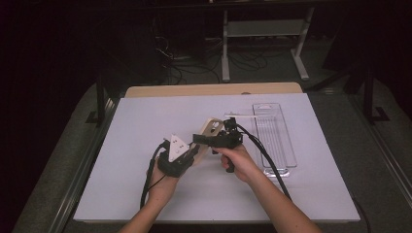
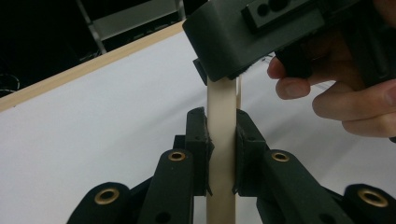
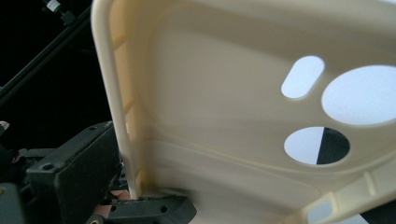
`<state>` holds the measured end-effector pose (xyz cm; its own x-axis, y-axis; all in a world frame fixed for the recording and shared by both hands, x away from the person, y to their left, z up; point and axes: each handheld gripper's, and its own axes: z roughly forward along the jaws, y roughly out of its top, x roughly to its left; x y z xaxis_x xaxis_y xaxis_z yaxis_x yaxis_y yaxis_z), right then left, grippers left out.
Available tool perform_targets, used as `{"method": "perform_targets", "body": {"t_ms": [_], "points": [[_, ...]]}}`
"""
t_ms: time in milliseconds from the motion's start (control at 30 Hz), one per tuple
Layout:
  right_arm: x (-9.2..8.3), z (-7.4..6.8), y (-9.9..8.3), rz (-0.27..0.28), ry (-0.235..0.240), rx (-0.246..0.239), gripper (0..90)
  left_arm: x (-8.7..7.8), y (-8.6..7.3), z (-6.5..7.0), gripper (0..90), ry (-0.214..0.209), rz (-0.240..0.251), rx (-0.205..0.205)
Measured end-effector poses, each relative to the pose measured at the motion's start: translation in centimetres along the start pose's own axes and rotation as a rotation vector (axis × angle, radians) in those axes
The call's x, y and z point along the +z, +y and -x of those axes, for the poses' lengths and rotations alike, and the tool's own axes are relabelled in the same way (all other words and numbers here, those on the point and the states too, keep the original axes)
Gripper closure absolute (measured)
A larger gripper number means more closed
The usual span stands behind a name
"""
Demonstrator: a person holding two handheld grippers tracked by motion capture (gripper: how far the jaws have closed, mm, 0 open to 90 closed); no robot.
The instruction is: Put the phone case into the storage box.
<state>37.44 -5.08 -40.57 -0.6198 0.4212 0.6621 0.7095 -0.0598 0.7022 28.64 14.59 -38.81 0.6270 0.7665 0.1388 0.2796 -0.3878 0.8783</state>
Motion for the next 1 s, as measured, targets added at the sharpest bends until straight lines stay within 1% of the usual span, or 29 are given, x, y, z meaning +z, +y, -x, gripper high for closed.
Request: {"method": "perform_targets", "body": {"t_ms": [167, 200, 367, 500, 533, 733, 833, 1000], "points": [[0.12, 0.02, -0.06, 0.000, -0.010, -0.007, 0.0, 0.02, -0.02, 0.02, 78.9, -0.005, 0.002, -0.009], [0.13, 0.01, -0.07, 0.000, -0.011, -0.009, 0.0, 0.00, -0.01, -0.01, 78.9, -0.005, 0.002, -0.004], [0.11, 0.04, -0.06, 0.002, -0.007, 0.000, 0.0, 0.01, -0.02, 0.11, 78.8, -0.008, 0.001, -0.009], [-0.04, 0.03, 0.02, 0.009, -0.013, 0.012, 3.8, 0.00, -0.01, 0.15, 78.8, -0.014, 0.000, -0.001], [-0.08, 0.04, 0.03, 0.015, -0.017, 0.008, 4.6, 0.00, -0.01, 0.16, 78.7, -0.015, -0.002, -0.001], [-0.21, 0.07, 0.07, 0.011, -0.016, 0.004, 5.9, 0.04, -0.05, 0.13, 78.7, -0.018, -0.003, -0.001], [-0.26, 0.04, 0.07, 0.011, -0.020, -0.010, 6.6, 0.07, -0.07, 0.12, 78.6, -0.019, -0.004, 0.000], [-0.29, -0.01, 0.07, 0.011, -0.019, -0.010, 7.1, 0.12, -0.09, 0.09, 78.2, -0.021, -0.008, 0.001]]}}
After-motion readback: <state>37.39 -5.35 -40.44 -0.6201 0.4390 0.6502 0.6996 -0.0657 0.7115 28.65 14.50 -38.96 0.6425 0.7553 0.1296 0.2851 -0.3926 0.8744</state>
